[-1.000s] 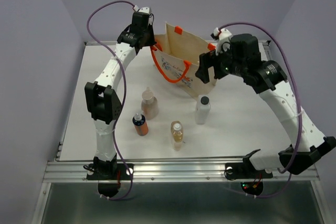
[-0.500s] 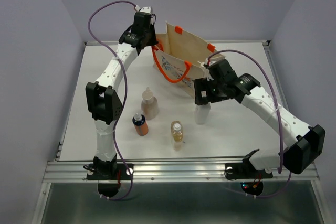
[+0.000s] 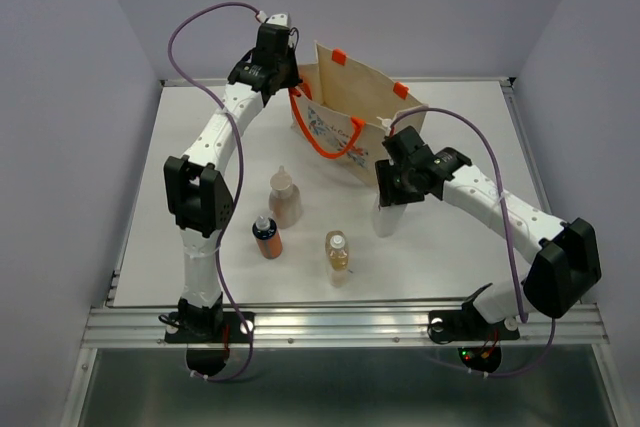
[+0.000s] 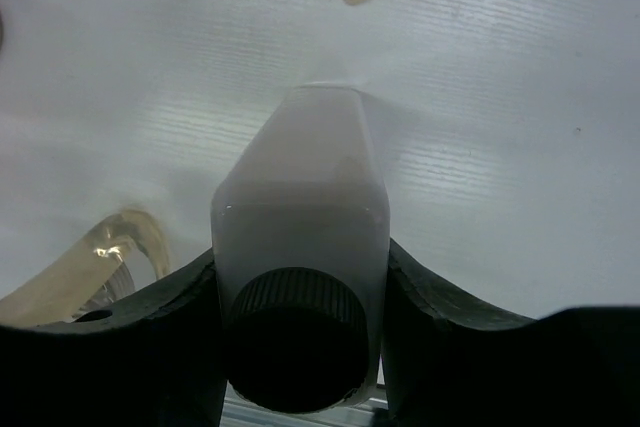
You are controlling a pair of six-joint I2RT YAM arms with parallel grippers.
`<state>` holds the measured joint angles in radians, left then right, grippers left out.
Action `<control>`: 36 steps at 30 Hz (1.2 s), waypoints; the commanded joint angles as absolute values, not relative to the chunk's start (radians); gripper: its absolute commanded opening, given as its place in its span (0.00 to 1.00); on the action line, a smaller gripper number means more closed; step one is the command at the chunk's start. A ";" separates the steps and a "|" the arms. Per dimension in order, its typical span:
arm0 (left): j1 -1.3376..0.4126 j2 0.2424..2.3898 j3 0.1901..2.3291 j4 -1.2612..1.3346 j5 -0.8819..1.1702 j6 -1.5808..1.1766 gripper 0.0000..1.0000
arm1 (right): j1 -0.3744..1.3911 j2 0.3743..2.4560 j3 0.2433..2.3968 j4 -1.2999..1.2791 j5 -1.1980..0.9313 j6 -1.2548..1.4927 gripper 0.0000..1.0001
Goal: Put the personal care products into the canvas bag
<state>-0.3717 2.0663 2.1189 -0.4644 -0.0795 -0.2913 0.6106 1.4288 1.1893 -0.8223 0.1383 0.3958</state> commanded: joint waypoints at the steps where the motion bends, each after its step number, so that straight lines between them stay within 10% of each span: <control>1: -0.380 2.008 2.108 -0.428 -0.086 -0.296 0.00 | 0.617 1.385 1.216 -0.759 0.161 0.361 0.18; 4: -0.380 2.011 2.111 -0.425 -0.086 -0.288 0.00 | 0.626 1.355 1.290 -0.784 0.102 0.269 0.01; 17: -0.379 2.036 2.152 -0.414 -0.078 -0.273 0.00 | 0.626 1.322 1.816 -0.672 -0.086 0.060 0.01; 26: -0.379 2.045 2.155 -0.408 -0.065 -0.279 0.00 | 0.525 1.662 2.222 -0.604 -0.035 0.097 0.01; 36: -0.379 2.051 2.212 -0.430 -0.069 -0.270 0.00 | 0.460 1.773 2.163 -0.670 -0.170 -0.052 0.01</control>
<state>-0.3733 2.0689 2.1452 -0.4763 -0.0635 -0.2867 0.4423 1.8416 2.1563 -0.7830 -0.0933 0.0257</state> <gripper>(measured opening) 0.156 0.555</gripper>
